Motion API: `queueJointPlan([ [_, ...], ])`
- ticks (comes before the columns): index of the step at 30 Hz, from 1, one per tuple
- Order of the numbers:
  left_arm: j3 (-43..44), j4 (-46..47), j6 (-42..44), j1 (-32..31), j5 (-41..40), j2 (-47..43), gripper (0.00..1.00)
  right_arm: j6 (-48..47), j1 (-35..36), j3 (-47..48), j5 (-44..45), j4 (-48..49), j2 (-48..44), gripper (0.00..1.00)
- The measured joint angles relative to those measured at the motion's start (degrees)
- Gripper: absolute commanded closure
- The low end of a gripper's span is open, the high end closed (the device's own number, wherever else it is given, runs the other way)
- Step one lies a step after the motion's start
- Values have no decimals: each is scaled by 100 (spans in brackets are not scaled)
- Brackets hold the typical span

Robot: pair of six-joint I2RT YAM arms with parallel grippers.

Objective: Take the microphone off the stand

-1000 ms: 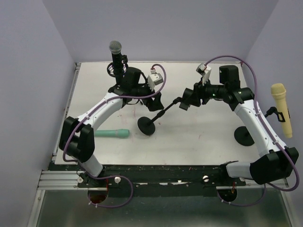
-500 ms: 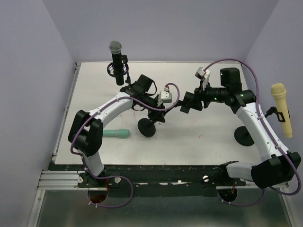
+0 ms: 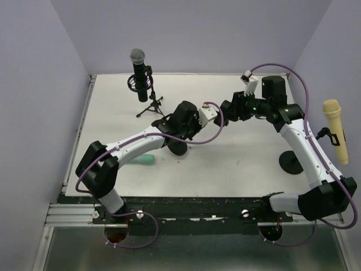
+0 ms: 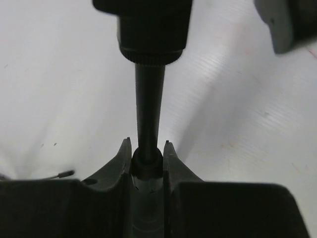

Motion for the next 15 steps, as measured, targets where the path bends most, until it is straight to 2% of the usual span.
queueJointPlan([
  [2,131,118,-695,-251,-1231,118,100,525,0,109,149,208,184,99],
  [5,551,214,-1370,-404,-2409,562,98,879,-9,201,284,496,382,99],
  [7,555,306,-1543,-448,-2597,605,62,922,-11,354,352,527,492,99],
  [8,555,306,-1576,-450,-2559,605,50,920,-9,374,356,533,535,99],
  [10,555,334,-1591,-422,-2345,603,36,734,-4,468,330,498,575,99],
  [12,533,350,-1609,-289,-1849,581,28,472,-15,472,219,437,542,99],
  [15,328,337,-1276,26,-787,402,27,-256,-28,407,-181,341,420,99],
])
